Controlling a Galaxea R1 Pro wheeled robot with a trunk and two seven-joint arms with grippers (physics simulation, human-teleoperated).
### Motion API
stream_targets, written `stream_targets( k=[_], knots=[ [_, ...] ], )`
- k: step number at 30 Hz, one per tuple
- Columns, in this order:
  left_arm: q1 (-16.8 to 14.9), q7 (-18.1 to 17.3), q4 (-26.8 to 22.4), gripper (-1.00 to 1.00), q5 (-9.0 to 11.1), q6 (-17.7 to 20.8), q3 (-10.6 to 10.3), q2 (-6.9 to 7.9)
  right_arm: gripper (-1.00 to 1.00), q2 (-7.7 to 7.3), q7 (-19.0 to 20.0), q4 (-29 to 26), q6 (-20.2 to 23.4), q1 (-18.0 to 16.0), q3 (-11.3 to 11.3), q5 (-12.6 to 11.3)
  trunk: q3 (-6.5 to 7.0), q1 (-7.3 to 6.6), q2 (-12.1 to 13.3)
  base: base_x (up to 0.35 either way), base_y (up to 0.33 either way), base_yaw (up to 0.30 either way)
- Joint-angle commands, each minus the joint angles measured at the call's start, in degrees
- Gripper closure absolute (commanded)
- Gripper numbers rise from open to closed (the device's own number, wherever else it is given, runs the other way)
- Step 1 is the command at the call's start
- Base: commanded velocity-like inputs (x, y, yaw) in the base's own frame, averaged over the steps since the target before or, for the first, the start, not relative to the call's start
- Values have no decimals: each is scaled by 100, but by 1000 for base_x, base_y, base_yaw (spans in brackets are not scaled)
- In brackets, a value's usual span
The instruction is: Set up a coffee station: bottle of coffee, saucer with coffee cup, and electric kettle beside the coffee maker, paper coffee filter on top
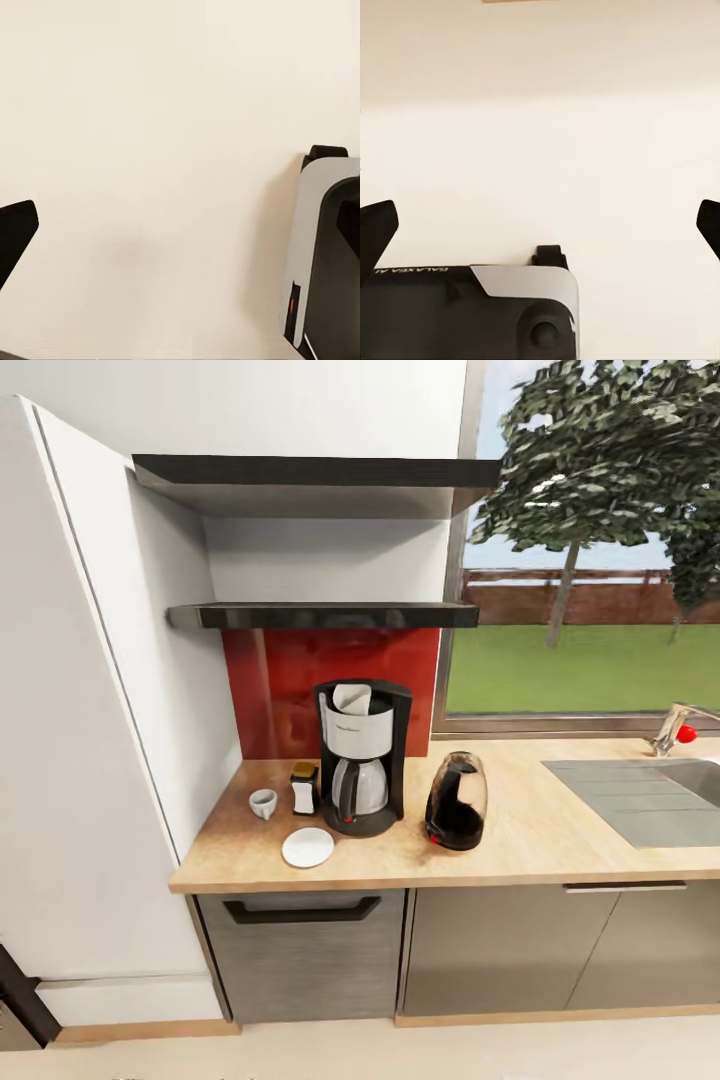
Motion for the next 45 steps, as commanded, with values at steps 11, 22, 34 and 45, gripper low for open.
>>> stream_targets(
  k=[11, 22, 34, 45],
  knots=[
    [-5, 11, 3, -100, -57, -357, 44, -1, -100, 4, -8, -10, 23, 14, 51, -48, -34, 2, -5, 0, 96, 236],
    [-63, 4, -186, -100, -98, -410, -49, -125, -100, -20, -39, -10, 7, 101, 46, -48, -68, 2, -5, 0, 145, 231],
    [-2048, -2417, -4764, -100, -86, 2372, -916, -420, -100, -99, -49, -10, 1, 421, 40, -63, -53, 2, -5, 0, 0, -38],
    [-4350, -3479, -4752, -100, -80, 4395, -2377, -577, -100, -517, -34, -10, -3, 819, 38, -83, -52, 2, -5, 0, 0, -4]
  ],
)
